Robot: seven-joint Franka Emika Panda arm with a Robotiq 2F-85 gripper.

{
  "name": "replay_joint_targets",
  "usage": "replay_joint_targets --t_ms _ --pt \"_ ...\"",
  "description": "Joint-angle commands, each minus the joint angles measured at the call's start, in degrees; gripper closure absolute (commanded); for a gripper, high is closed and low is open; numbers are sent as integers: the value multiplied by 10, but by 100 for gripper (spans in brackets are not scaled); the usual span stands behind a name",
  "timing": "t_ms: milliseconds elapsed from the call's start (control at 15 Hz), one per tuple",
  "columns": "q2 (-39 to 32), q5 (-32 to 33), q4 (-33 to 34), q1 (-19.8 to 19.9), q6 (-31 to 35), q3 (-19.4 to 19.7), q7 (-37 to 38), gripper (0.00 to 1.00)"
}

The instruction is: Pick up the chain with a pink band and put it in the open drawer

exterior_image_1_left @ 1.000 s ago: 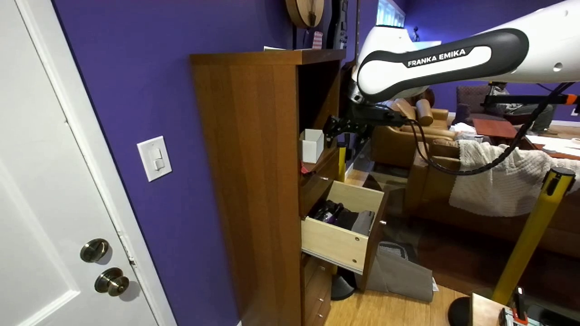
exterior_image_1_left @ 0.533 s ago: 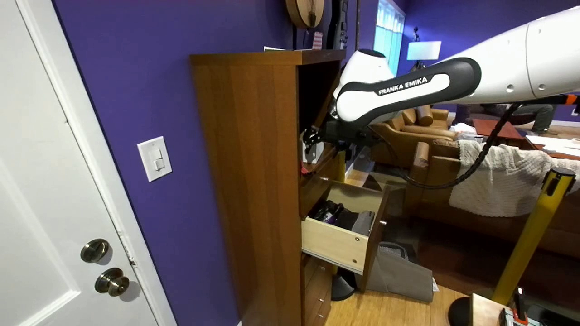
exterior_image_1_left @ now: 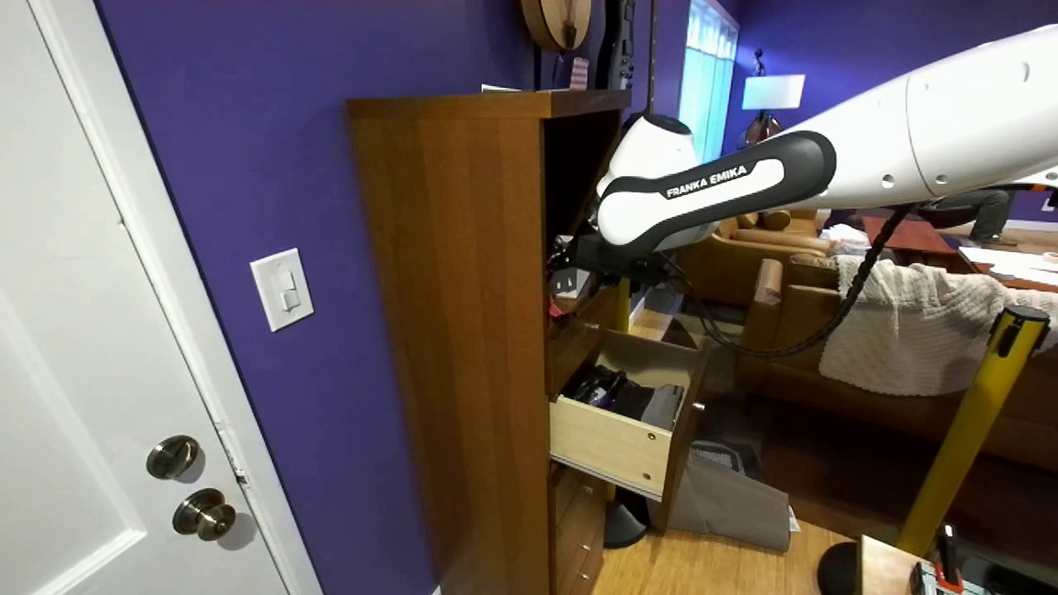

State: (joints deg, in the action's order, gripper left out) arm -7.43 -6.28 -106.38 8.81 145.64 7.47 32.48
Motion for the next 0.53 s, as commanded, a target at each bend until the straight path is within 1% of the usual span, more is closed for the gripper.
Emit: replay_joint_targets --t_ms 0,467 --pt "-17 -22 7 -9 32 4 -5 0" --pt "-42 -31 13 -18 74 3 -9 0"
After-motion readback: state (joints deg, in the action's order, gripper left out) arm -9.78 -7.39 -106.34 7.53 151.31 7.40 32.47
